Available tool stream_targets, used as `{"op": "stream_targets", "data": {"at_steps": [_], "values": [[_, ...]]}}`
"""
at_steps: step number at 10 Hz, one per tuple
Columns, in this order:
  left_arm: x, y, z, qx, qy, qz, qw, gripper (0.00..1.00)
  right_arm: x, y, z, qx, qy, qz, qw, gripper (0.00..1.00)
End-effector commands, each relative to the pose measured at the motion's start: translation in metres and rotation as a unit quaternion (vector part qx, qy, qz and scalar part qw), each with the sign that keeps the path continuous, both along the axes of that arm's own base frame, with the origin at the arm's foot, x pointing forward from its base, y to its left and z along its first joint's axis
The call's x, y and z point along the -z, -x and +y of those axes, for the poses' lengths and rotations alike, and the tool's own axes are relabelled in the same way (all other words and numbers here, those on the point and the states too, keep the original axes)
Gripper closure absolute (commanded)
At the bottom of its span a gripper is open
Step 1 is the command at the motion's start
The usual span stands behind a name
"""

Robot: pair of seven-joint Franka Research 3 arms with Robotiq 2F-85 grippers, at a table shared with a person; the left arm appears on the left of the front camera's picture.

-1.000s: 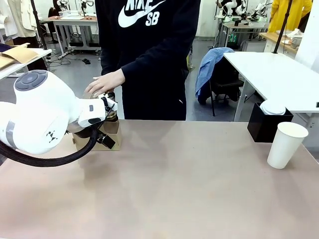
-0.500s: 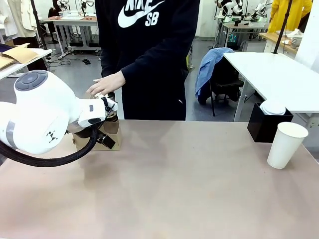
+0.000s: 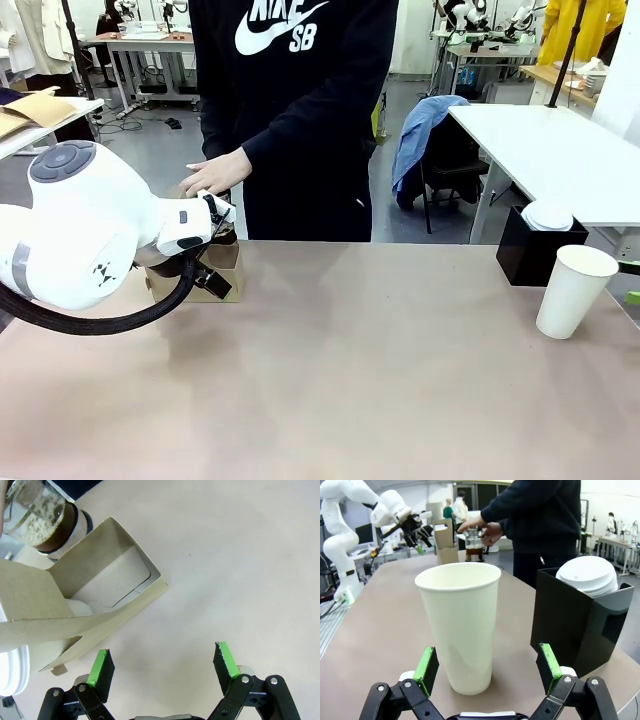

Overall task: Pour a drink into a cup and package it in a carrier.
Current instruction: Pick up the 600 ml Paper Cup and place it in the middle top area of the table.

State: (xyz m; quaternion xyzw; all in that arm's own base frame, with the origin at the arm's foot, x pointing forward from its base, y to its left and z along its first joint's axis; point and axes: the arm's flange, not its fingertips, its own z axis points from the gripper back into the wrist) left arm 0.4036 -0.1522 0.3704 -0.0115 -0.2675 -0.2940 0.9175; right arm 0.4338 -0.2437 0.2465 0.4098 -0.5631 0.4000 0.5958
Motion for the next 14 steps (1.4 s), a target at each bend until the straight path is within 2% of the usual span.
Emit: {"op": "stream_targets", "data": {"at_steps": [1,3,4,7,11,14], "values": [[0.000,0.000,0.000,0.000,0.001,0.000,1.000,0.00,-0.002,0.006,0.020,-0.001,0.009,-0.001,1.000,0.00],[0.000,0.000,0.000,0.000,0.001,0.000,1.000,0.00,0.000,0.000,0.000,0.000,0.000,0.000,1.000,0.00],[0.000,0.000,0.000,0.000,0.001,0.000,1.000,0.00,0.006,0.004,0.008,-0.002,-0.005,0.006,1.000,0.00],[0.000,0.000,0.000,0.000,0.001,0.000,1.000,0.00,-0.004,0.012,0.032,0.023,-0.001,-0.005,1.000,0.00],[0.000,0.000,0.000,0.000,0.001,0.000,1.000,0.00,-0.002,0.019,0.049,0.003,-0.005,0.020,1.000,0.00],[0.000,0.000,0.000,0.000,0.001,0.000,1.000,0.00,-0.002,0.022,0.056,0.011,-0.013,0.003,1.000,0.00]]}}
